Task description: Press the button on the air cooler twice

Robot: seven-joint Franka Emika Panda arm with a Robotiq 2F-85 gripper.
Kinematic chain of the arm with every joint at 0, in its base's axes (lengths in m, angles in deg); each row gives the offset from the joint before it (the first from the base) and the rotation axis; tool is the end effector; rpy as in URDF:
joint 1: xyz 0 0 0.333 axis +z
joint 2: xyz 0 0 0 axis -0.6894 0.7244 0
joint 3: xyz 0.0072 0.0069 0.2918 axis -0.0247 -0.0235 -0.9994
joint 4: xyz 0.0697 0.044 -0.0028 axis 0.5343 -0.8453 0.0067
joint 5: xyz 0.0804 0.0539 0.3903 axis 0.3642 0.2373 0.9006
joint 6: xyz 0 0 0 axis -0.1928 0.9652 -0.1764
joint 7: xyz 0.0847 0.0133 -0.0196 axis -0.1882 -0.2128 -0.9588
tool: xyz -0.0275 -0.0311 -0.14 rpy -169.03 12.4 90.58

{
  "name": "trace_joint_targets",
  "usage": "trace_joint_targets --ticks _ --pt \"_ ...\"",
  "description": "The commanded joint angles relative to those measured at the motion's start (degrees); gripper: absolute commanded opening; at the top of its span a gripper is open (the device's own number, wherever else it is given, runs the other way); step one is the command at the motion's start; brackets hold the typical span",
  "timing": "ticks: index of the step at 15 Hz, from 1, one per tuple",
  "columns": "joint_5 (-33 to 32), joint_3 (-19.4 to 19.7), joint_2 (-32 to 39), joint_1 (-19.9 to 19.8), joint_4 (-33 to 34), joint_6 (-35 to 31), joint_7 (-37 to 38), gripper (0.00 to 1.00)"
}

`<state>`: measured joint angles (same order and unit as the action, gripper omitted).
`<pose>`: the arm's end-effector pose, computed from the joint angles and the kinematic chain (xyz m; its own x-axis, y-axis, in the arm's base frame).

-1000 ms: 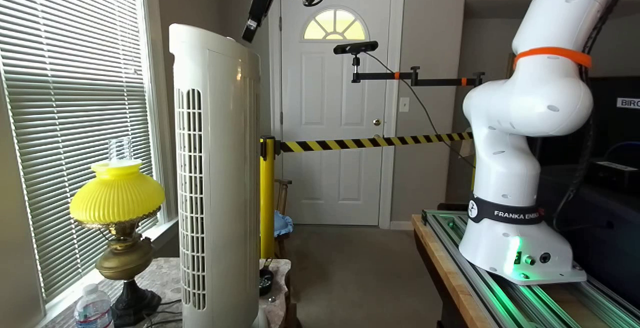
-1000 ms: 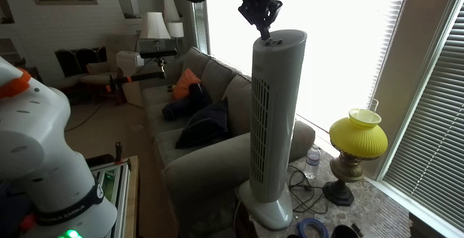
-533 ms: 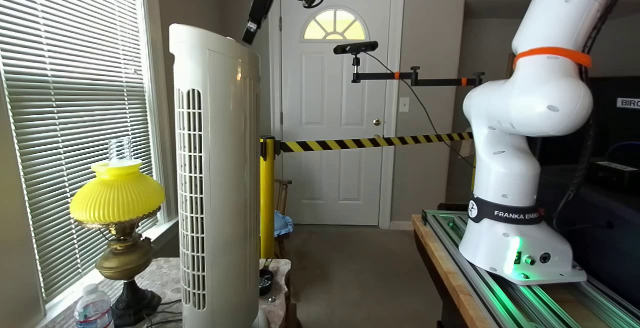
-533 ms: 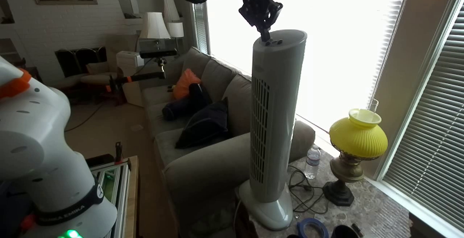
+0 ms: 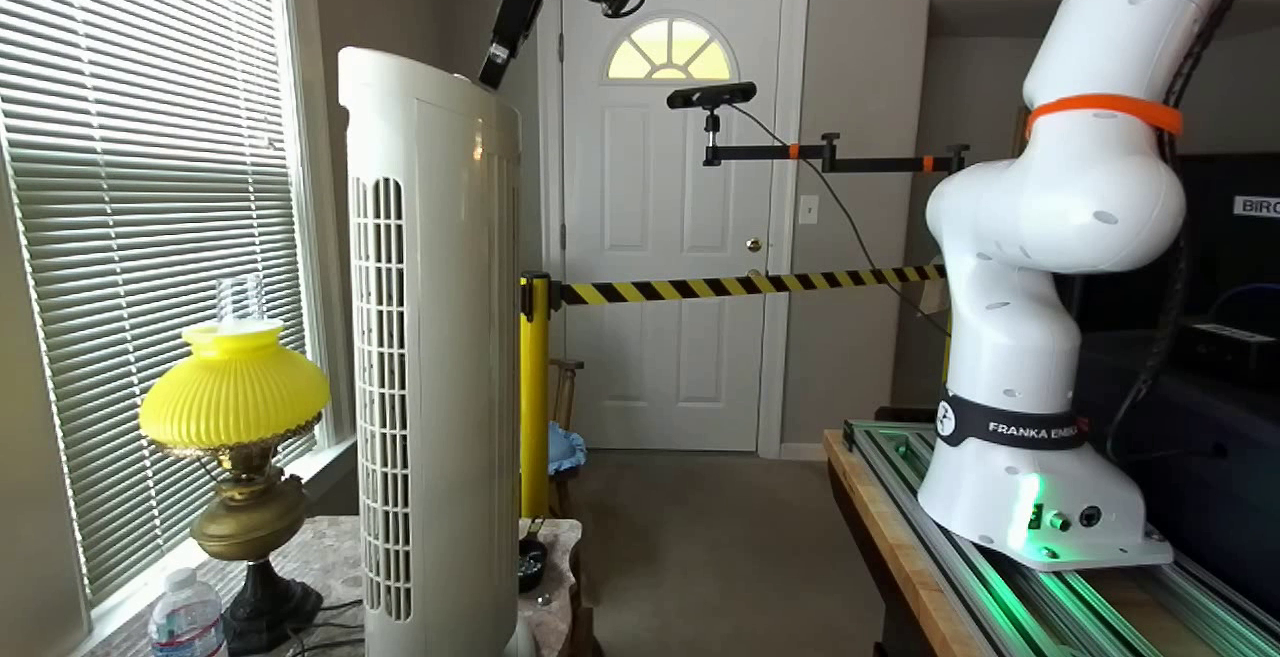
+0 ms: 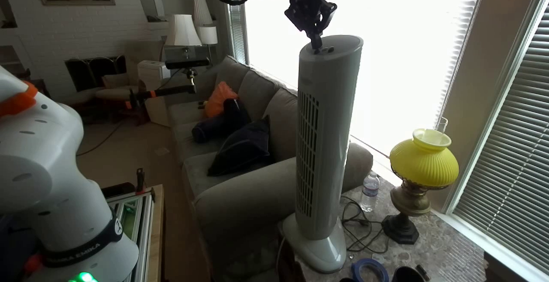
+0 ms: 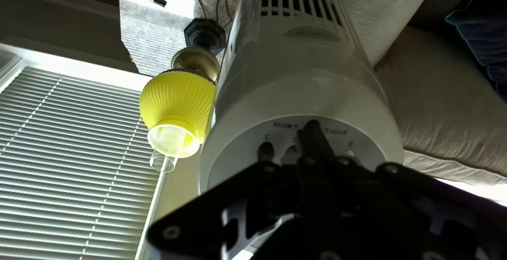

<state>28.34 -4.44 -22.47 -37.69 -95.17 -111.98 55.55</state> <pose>0.5170 -0.0074 0.5608 0.8443 0.3296 0.4226 0.3456 -0.9375 0.0408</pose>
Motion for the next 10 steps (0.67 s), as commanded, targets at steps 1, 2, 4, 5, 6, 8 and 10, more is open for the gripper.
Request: trace_joint_targets --ticks 1,2,4,5,6,8,10 --pt "1.44 -0.18 0.39 -0.58 -0.75 -2.18 -1.05 0.0" --pt "1.36 -0.24 0.46 -0.6 -0.77 -2.26 -0.97 0.0" --pt "1.6 -0.23 0.56 -0.47 -0.88 -2.28 -1.14 0.0" --pt "1.51 -0.3 0.66 -0.5 -0.89 -2.28 -1.11 0.0" --pt "1.57 -0.32 0.72 -0.47 -0.88 -2.23 -1.15 0.0" --pt "1.67 -0.39 0.93 -0.45 -0.87 -2.25 -1.11 0.0" --pt "1.62 -0.48 0.98 -0.44 -0.91 -2.32 -1.06 0.0"
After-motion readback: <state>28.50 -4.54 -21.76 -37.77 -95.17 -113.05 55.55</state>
